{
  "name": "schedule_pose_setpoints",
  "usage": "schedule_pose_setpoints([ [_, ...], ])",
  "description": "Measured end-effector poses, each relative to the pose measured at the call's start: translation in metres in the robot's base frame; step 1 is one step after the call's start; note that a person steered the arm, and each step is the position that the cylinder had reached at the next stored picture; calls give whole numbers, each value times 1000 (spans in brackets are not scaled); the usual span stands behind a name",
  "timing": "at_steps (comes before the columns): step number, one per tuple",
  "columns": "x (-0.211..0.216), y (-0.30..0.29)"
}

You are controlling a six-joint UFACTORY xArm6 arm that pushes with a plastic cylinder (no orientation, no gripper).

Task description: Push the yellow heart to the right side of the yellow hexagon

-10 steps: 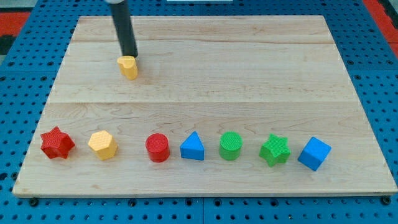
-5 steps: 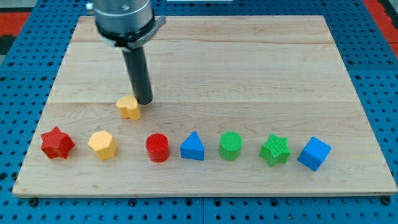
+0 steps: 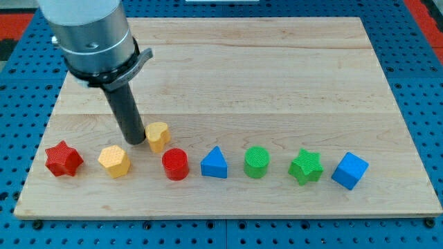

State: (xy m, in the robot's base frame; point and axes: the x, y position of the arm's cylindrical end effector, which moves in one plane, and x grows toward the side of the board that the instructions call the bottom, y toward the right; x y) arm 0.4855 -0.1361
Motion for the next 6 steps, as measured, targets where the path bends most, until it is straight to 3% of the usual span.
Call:
schedule_pose_setpoints([
  [2,-47,26],
  [5,24,39],
  [6,29,40],
])
